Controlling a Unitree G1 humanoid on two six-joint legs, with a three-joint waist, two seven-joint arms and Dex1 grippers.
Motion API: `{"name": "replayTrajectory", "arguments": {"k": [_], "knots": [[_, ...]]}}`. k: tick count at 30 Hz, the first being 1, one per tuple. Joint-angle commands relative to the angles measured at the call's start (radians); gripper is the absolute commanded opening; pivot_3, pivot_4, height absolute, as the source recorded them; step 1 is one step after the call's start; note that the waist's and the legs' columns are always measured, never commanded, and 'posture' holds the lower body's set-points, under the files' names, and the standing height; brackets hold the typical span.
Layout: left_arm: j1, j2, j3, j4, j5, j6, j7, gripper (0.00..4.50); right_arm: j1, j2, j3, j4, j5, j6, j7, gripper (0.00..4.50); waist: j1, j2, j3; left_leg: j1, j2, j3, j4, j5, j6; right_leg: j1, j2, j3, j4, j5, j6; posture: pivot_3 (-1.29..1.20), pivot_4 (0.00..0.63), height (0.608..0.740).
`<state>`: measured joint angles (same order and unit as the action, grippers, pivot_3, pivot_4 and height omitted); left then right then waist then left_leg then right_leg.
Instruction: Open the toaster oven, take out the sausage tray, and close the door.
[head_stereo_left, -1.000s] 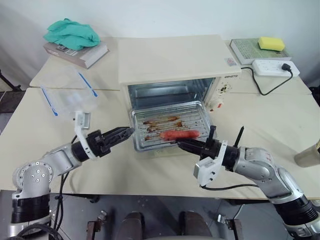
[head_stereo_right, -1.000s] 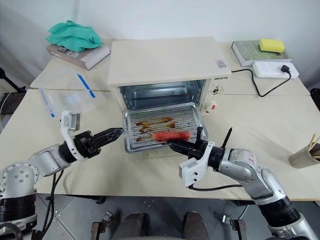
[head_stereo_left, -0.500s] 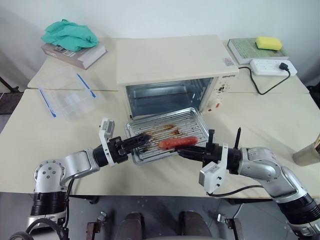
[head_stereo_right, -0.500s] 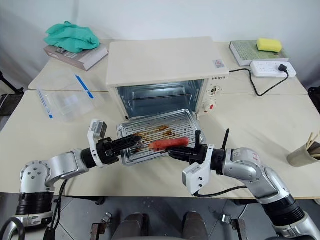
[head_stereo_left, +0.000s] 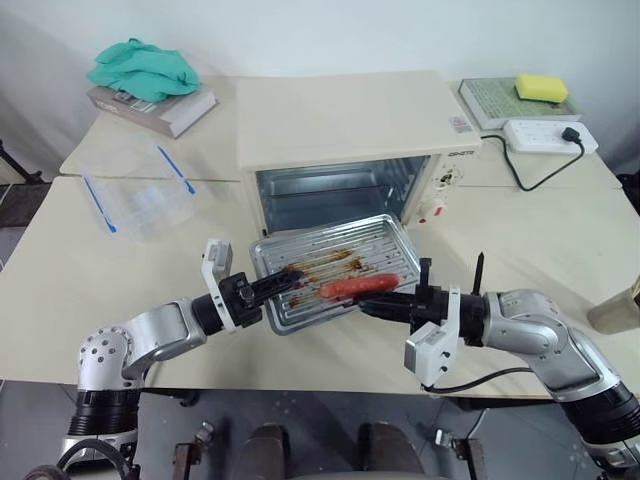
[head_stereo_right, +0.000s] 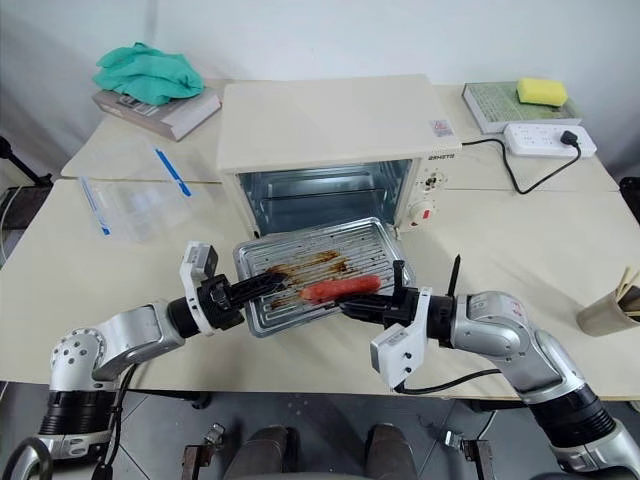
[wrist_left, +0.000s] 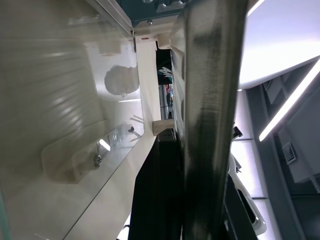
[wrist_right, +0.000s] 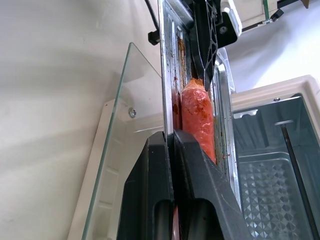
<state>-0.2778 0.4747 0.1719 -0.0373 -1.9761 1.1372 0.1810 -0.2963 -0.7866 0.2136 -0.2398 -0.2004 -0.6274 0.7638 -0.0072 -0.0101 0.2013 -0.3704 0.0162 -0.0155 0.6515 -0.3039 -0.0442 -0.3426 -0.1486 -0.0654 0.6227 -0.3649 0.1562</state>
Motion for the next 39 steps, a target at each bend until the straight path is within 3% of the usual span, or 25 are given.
{"name": "replayTrajectory", "arguments": {"k": [1, 10, 19, 27, 30, 37, 39], "knots": [[0.015, -0.013, 0.042, -0.002, 0.004, 0.016, 0.0, 0.01, -0.002, -0.014, -0.038, -0.031, 0.084, 0.024, 0.011, 0.26, 0.004, 0.0, 0.0, 0.0, 0.0, 0.0, 0.0, 0.0, 0.0, 0.0, 0.0, 0.0, -0.001, 0.0, 0.0, 0.0, 0.15, 0.74], [0.049, -0.133, 0.196, -0.002, 0.004, 0.011, 0.05, 0.0, 0.011, -0.043, -0.034, -0.049, 0.227, 0.091, 0.101, 2.86, 0.007, 0.0, 0.0, 0.0, 0.0, 0.0, 0.001, 0.0, 0.0, 0.001, 0.0, 0.0, -0.001, 0.0, 0.0, 0.0, 0.15, 0.74], [0.148, -0.103, 0.34, 0.053, 0.004, 0.104, -0.006, 0.0, 0.111, -0.086, -0.134, -0.059, 0.361, 0.07, 0.143, 2.86, 0.008, 0.0, 0.0, 0.0, 0.0, 0.0, 0.0, 0.0, 0.0, 0.001, 0.0, 0.0, -0.002, 0.0, 0.0, 0.0, 0.15, 0.74], [0.293, 0.006, 0.394, 0.067, 0.004, 0.193, -0.24, 0.0, 0.194, -0.102, -0.28, 0.095, 0.51, 0.126, 0.197, 2.86, 0.006, 0.0, 0.0, 0.001, 0.0, 0.001, 0.0, 0.0, 0.0, 0.001, 0.0, 0.0, -0.003, 0.0, 0.0, 0.0, 0.15, 0.74], [0.333, 0.016, 0.463, 0.058, 0.004, 0.169, -0.291, 0.0, 0.177, -0.102, -0.308, 0.18, 0.519, 0.129, 0.219, 2.27, 0.004, 0.0, 0.0, 0.001, 0.0, 0.001, 0.0, 0.0, 0.0, 0.001, 0.0, 0.001, -0.003, 0.0, 0.0, 0.0, 0.15, 0.74], [0.491, 0.037, 0.587, 0.057, 0.004, 0.161, -0.395, 0.0, 0.113, -0.088, -0.301, 0.392, 0.504, 0.104, 0.303, 0.03, 0.003, 0.0, 0.0, 0.001, 0.0, 0.002, -0.001, 0.0, 0.001, 0.0, 0.0, 0.001, -0.003, 0.0, -0.001, 0.0, 0.15, 0.74], [0.551, 0.013, 0.629, 0.059, 0.004, 0.137, -0.39, 0.0, 0.072, -0.072, -0.282, 0.45, 0.496, 0.121, 0.322, 0.03, 0.004, 0.0, 0.0, 0.001, 0.001, 0.002, -0.001, -0.001, 0.001, 0.0, 0.0, 0.001, -0.004, 0.0, -0.001, 0.0, 0.15, 0.74]]}}
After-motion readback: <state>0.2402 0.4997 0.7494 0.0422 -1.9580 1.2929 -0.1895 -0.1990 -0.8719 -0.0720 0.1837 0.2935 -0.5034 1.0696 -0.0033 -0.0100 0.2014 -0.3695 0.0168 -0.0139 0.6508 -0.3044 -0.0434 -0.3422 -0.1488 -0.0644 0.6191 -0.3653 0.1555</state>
